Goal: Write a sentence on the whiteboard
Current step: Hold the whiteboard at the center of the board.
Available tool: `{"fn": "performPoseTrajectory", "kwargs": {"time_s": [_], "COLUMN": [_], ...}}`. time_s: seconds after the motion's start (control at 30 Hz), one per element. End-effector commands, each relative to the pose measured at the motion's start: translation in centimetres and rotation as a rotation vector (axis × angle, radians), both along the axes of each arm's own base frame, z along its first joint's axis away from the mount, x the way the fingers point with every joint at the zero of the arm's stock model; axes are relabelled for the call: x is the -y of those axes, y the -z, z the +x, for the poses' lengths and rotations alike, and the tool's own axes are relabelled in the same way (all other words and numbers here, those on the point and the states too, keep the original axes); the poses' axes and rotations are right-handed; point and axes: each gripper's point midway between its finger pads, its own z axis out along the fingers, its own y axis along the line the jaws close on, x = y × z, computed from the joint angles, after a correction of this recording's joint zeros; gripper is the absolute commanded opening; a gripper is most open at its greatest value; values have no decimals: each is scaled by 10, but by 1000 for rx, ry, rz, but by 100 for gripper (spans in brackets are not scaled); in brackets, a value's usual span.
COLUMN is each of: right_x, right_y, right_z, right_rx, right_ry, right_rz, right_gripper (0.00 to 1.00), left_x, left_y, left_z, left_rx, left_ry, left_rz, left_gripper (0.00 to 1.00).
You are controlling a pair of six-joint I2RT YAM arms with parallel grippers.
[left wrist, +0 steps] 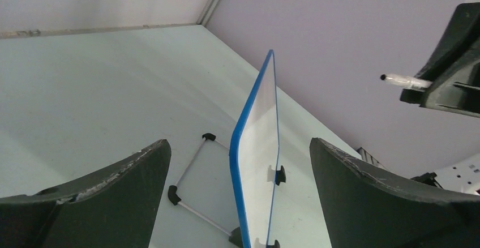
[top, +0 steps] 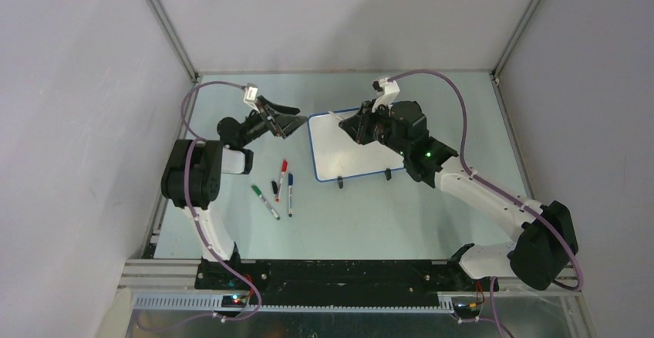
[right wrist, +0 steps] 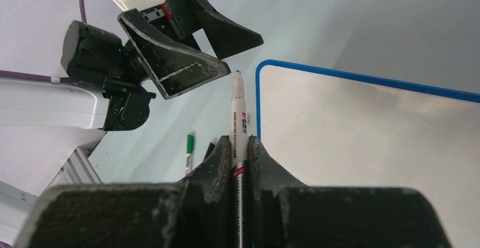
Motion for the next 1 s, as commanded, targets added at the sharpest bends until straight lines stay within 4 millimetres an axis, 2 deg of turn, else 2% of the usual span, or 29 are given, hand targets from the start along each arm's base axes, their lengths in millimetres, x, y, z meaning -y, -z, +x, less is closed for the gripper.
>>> {"fn": "performPoseTrajectory", "kwargs": {"time_s": [0.0,0.17,0.27,0.4,0.47,0.53,0.6,0.77,0.93,0.97], "right_x": [3,5,5,2,1,1,0,-6,-9,-9], "right_y": [-12,1,17,27,30,33,35,40,42,42], "right_z": [10,7,4,2,2,2,1,0,-1,-1], "right_rx": [53,56,45,50,50,48,46,43,44,44], "right_ry": [27,24,20,16,18,20,20,7,3,3], "right_rz": [-6,-11,-25,-27,-39,-50,-56,-65,-67,-69], "right_gripper": [0,0,0,0,0,0,0,0,0,0], "left_x": [5,3,9,18,22,23,24,22,24,25], "left_y": [-13,-9,-8,-3,-2,3,5,7,9,10], "left_z": [-4,5,5,6,5,5,4,-2,0,0], "left_rx": [35,6,-8,-6,2,1,5,37,34,32], "left_ry": [90,83,128,165,176,179,184,175,190,196], "left_rz": [-5,-21,-22,-11,-4,3,9,33,33,35], "left_gripper": [99,99,99,99,92,71,62,52,35,35]}}
